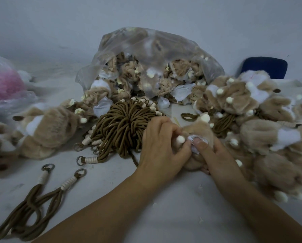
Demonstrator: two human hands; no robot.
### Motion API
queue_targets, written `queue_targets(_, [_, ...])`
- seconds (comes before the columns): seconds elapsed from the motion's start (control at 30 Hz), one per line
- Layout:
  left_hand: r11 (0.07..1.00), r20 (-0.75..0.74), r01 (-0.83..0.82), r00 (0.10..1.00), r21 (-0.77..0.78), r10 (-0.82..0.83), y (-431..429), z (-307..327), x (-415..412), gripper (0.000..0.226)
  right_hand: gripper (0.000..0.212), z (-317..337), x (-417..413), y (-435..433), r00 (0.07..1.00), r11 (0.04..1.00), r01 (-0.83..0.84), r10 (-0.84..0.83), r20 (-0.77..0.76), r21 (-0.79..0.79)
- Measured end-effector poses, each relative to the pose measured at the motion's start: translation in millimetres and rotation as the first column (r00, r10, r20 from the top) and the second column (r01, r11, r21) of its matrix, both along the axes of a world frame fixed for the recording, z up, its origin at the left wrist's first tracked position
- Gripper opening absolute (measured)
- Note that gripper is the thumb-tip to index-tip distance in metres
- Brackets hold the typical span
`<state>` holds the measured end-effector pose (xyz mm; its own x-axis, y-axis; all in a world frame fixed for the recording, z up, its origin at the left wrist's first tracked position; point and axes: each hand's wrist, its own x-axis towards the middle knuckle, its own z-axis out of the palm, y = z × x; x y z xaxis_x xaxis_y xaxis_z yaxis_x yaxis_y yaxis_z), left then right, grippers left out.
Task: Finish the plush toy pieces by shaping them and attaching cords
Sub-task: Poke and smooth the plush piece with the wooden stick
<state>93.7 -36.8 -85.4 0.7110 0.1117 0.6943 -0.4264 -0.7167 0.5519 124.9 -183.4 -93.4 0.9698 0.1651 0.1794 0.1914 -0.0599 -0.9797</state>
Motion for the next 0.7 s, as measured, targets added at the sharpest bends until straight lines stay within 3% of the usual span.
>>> queue_targets(0.1, [0.987, -0.005, -0.123, 0.992, 0.100, 0.124, 3, 1, 0, 0.036, 0.016, -2, 2, 0, 0.999, 1.000, 0.024, -0.024, 0.021, 0.011])
queue_targets(0.23, [0.989, -0.162, -0.048, 0.984, 0.141, 0.071, 3, 1, 1, 0.032, 0.014, -1, -1, 0, 0.999, 1.000, -0.026, 0.026, 0.036, 0.003])
queue_targets(0.37, [0.990, 0.042, -0.017, 0.999, 0.138, 0.011, 1, 5, -3, 0.030, 0.028, 0, -1, 0, 0.997, 0.999, -0.028, 0.031, 0.065, -0.041])
queue_targets(0.5, [0.934, 0.222, 0.007, 0.971, 0.357, -0.092, -12, 5, -9, 0.031, 0.022, -5, 11, -3, 0.998, 0.984, 0.051, -0.045, 0.038, -0.172])
queue_targets(0.6, [0.916, 0.257, 0.039, 0.954, 0.400, -0.153, -18, 2, -9, 0.032, 0.024, -6, 15, -3, 0.996, 0.978, 0.092, -0.090, 0.020, -0.186])
queue_targets(0.7, [0.959, 0.145, 0.152, 0.971, 0.238, -0.190, -12, 0, -6, 0.033, 0.033, -4, 10, -3, 0.985, 0.950, 0.162, -0.141, 0.095, -0.266])
